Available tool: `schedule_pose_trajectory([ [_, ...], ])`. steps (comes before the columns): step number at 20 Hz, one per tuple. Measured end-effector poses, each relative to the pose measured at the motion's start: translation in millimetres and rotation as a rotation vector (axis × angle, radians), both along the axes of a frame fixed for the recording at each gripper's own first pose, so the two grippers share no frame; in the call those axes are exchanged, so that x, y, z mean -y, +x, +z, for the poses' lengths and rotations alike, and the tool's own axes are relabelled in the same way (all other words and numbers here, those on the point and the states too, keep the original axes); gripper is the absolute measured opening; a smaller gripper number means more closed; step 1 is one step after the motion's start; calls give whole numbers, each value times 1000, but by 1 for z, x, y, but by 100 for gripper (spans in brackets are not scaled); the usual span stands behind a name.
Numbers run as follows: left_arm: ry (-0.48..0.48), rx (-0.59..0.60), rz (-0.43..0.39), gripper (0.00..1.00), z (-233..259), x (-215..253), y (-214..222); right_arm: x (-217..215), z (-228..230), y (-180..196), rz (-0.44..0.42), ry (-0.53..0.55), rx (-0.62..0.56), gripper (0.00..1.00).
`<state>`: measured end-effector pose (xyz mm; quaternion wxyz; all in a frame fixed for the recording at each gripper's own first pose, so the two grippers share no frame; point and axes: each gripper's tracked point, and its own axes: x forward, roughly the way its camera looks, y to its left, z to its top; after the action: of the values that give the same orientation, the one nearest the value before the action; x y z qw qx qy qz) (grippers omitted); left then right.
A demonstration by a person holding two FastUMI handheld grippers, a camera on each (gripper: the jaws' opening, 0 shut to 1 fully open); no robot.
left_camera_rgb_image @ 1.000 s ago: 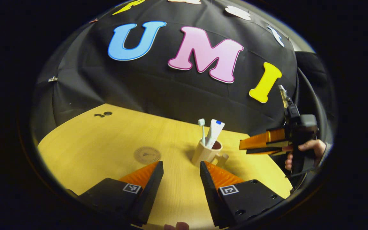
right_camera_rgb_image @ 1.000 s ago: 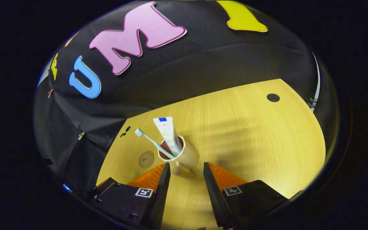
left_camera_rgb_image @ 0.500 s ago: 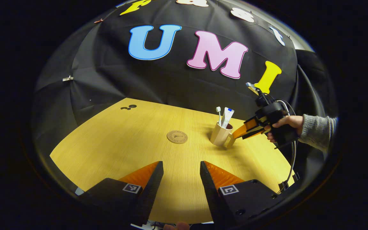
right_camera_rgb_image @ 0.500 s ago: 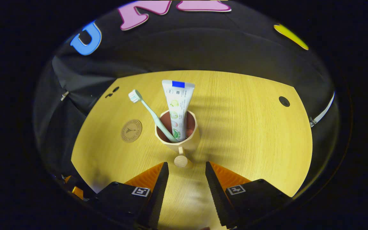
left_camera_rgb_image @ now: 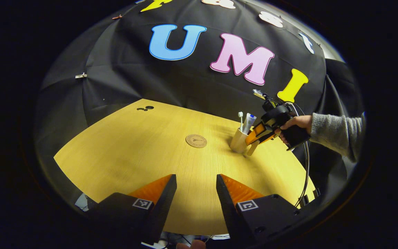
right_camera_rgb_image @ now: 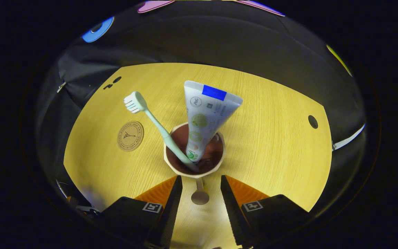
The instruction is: Put the toothbrush and toothpaste on the desktop into the cup, then pick up the cup and place it on the coaster on the desktop.
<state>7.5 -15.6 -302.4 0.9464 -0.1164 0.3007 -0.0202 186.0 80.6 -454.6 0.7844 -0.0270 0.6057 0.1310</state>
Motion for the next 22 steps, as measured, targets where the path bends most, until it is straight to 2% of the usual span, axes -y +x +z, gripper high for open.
schedule_pose_trajectory([
  [1, 4, 2, 3, 75, 0, -2, 2, -2, -2, 0, 4, 1, -11, 64],
  [5, 8, 8, 25, 75, 1, -15, 8, -3, -10, -6, 24, -50, -40, 28],
  [6, 5, 9, 32, 75, 1, -18, 9, -2, -11, -7, 27, -50, -40, 28],
  [7, 2, 8, 37, 75, 0, -20, 10, -3, -12, -6, 22, -50, -38, 23],
  [8, 0, 7, 42, 75, -1, -21, 11, -3, -11, -6, 20, -50, -41, 27],
  [9, -2, 5, 43, 75, -1, -21, 12, -4, -14, -4, 18, -47, -29, 18],
  [10, -1, 5, 44, 75, -2, -22, 13, -3, -10, -6, 21, -47, -21, 15],
  [18, -10, 7, 27, 75, -2, -21, 19, -12, -1, -1, 2, -19, 40, 14],
  [22, -7, 4, 30, 75, -1, -28, 19, -28, 18, 6, -12, 13, 88, 15],
])
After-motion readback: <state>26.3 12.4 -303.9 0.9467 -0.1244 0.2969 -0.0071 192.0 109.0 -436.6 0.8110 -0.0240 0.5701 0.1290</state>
